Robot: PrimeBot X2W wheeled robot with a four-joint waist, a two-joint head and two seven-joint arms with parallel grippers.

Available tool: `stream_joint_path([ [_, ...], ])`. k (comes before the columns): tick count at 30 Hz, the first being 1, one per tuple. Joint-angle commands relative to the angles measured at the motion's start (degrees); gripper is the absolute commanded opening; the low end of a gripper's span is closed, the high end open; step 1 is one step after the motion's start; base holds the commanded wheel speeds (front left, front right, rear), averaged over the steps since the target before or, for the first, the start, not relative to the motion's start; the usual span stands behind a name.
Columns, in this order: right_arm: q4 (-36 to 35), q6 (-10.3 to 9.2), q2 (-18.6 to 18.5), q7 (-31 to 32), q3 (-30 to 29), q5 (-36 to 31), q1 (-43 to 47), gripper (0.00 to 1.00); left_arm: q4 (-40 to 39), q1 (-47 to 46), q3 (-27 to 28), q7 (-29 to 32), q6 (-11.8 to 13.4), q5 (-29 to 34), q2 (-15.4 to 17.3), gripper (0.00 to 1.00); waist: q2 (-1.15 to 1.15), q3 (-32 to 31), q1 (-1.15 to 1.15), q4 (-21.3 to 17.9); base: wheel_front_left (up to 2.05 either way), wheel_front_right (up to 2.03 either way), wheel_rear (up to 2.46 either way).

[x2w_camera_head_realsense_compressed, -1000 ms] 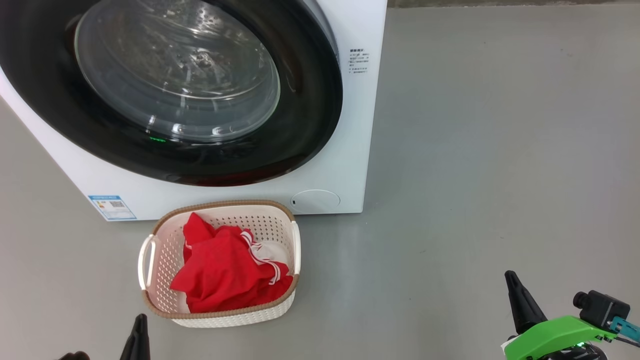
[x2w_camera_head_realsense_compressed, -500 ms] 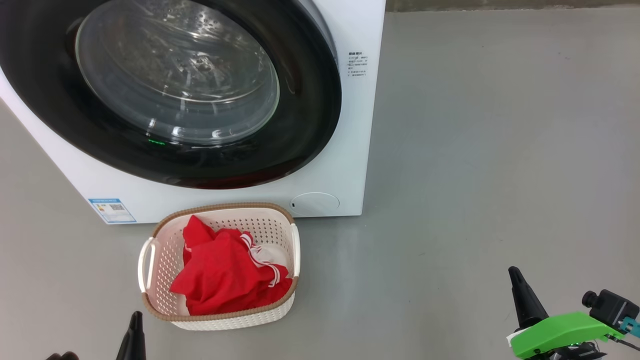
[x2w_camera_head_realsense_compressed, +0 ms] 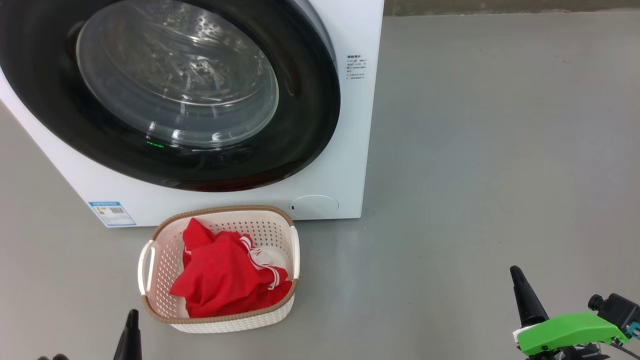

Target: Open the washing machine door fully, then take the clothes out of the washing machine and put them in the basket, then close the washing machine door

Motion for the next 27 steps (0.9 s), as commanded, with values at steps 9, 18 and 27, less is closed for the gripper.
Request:
stream_joint_path([
  [9,-2.69,-0.06,0.14,1.64,-0.32,5.75,-0.76,0.00,-2.03,-2.99,2.10,1.52,-0.10,-5.59,0.47,0.00,0.00,-0.30,0.00,-0.08,0.00,0.00,0.00],
  [18,-3.68,-0.07,0.60,3.16,-0.90,10.88,-0.67,0.00,-2.51,-3.41,2.84,3.01,-0.11,-10.75,0.27,0.00,0.00,-0.61,0.00,-0.17,0.00,0.00,0.00],
  [27,-4.67,-0.08,1.05,4.68,-1.47,16.01,-0.58,0.00,-2.99,-3.82,3.59,4.49,-0.13,-15.90,0.08,0.00,0.00,-0.92,0.00,-0.26,0.00,0.00,0.00],
])
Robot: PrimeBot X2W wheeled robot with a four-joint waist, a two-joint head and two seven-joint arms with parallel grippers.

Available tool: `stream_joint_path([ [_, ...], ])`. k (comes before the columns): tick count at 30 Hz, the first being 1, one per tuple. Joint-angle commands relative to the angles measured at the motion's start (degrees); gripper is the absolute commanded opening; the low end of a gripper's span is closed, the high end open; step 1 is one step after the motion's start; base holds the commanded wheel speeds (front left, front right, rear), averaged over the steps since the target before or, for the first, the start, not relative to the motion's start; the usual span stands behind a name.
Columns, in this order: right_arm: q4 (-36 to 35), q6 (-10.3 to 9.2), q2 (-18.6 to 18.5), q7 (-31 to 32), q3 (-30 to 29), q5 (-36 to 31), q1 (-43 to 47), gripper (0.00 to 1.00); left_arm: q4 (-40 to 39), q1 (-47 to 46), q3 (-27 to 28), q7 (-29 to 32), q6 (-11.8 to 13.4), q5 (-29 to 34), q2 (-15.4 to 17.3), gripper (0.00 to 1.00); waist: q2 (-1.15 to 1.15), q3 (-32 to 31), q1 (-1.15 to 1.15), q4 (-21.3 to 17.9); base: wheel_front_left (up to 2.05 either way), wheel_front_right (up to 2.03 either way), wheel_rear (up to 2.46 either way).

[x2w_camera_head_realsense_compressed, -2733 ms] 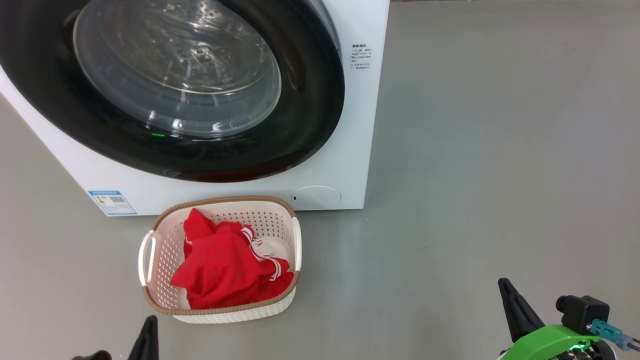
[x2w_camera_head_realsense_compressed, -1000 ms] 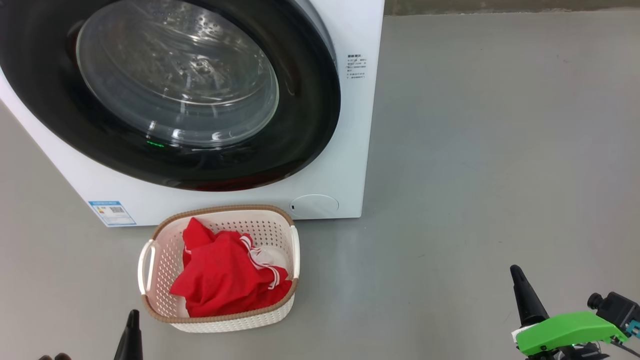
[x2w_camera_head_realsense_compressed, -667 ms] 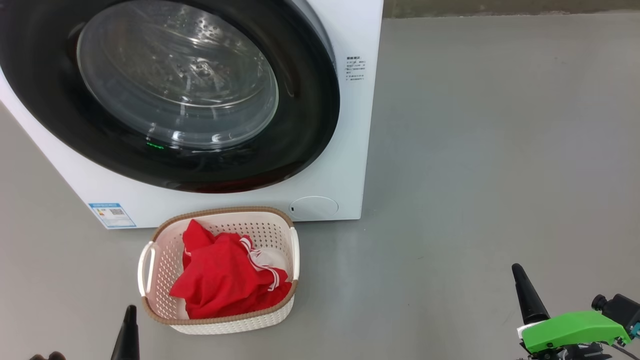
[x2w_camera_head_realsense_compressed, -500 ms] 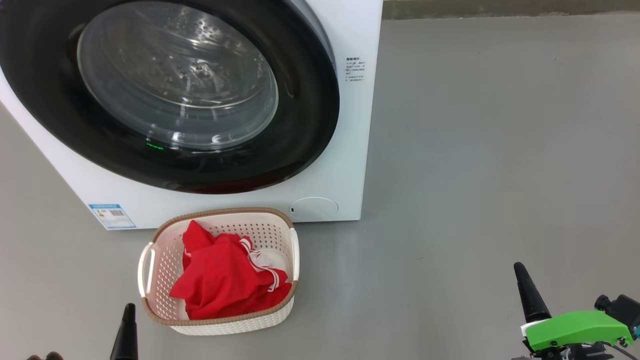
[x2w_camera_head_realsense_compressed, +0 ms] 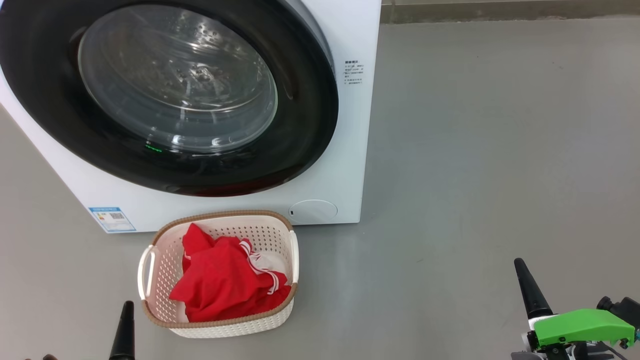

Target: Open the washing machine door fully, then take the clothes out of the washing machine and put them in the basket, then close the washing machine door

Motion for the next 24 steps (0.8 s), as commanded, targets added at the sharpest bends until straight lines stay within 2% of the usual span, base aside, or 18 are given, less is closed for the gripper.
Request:
stream_joint_path([
  [1,-1.98,-0.04,-0.03,0.55,0.40,1.88,-0.62,0.00,-1.75,-2.73,1.81,0.46,-0.13,-1.71,0.61,0.00,0.00,-0.06,0.00,-0.02,0.00,0.00,0.00],
  [24,-4.41,-0.06,1.08,4.27,-0.99,14.48,-0.39,0.00,-2.93,-3.73,3.64,4.11,-0.16,-14.35,0.13,0.00,0.00,-0.83,0.00,-0.24,0.00,0.00,0.00],
])
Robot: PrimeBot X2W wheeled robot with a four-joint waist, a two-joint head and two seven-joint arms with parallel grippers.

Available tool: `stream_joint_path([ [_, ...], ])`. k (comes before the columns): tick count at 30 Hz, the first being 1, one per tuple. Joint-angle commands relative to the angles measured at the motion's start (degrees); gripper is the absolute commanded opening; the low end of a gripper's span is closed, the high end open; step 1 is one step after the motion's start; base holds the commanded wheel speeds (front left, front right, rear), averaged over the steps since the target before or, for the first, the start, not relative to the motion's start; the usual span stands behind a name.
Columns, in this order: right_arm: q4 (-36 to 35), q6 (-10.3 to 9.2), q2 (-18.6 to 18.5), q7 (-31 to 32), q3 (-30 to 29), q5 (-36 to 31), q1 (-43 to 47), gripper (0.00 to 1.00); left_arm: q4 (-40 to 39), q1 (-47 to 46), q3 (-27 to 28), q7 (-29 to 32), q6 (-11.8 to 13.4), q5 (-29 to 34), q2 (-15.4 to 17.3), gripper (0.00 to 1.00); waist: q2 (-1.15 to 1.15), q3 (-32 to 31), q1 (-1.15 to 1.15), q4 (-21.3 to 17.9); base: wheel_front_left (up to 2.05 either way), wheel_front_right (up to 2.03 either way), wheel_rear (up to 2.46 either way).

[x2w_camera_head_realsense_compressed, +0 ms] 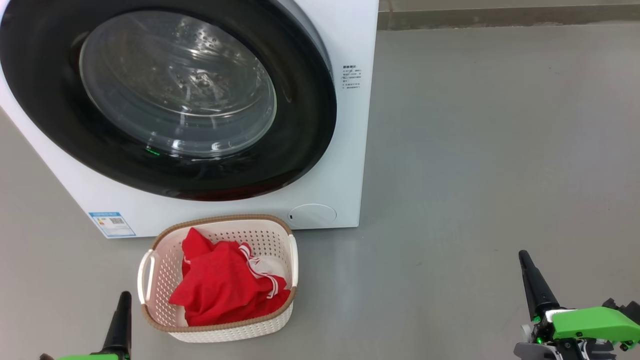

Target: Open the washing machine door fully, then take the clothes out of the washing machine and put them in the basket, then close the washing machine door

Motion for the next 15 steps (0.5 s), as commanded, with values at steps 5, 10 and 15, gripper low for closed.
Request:
stream_joint_path([
  [5,-2.42,-0.06,0.29,1.30,0.49,4.11,-0.39,0.00,-2.00,-2.87,2.33,1.32,-0.17,-3.68,0.54,0.00,0.00,-0.18,0.00,-0.05,0.00,0.00,0.00],
  [10,-2.97,-0.06,0.54,2.14,0.17,6.97,-0.33,0.00,-2.27,-3.10,2.74,2.15,-0.17,-6.56,0.43,0.00,0.00,-0.36,0.00,-0.10,0.00,0.00,0.00],
  [15,-3.16,-0.06,0.63,2.44,0.06,7.97,-0.32,0.00,-2.36,-3.18,2.89,2.44,-0.18,-7.56,0.39,0.00,0.00,-0.42,0.00,-0.12,0.00,0.00,0.00],
])
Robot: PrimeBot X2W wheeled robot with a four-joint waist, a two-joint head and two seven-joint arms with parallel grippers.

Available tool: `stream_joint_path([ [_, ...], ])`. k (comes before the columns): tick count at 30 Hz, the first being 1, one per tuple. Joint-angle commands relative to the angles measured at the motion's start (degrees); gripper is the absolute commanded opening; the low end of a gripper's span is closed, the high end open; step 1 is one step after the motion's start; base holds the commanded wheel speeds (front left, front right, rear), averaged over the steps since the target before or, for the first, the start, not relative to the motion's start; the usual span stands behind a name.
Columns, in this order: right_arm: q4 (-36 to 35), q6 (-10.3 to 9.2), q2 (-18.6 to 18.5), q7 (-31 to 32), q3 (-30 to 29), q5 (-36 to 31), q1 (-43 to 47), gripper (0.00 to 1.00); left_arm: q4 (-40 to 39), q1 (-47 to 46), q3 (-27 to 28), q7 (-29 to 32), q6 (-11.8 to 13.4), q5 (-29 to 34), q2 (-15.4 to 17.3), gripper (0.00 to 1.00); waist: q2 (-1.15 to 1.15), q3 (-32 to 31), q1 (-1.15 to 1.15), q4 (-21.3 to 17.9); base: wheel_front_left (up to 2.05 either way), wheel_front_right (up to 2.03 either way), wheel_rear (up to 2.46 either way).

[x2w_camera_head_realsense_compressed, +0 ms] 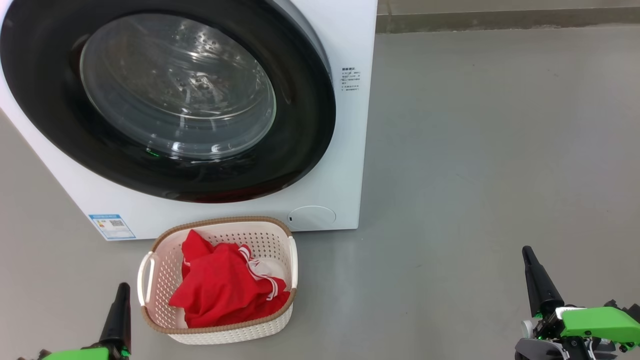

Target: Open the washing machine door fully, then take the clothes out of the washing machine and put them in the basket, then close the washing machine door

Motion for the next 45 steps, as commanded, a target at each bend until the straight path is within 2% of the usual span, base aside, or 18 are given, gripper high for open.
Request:
stream_joint_path([
  [1,-1.76,-0.05,-0.09,0.47,1.29,0.60,-0.33,0.00,-1.65,-2.36,1.96,0.20,-0.18,-0.16,0.84,0.00,0.00,0.00,0.00,0.00,0.00,0.00,0.00],
  [45,-1.76,-0.05,-0.09,0.46,1.31,0.62,-0.33,0.00,-1.65,-2.36,1.98,0.22,-0.18,-0.15,0.83,0.00,0.00,0.00,0.00,0.00,0.00,0.00,0.00],
])
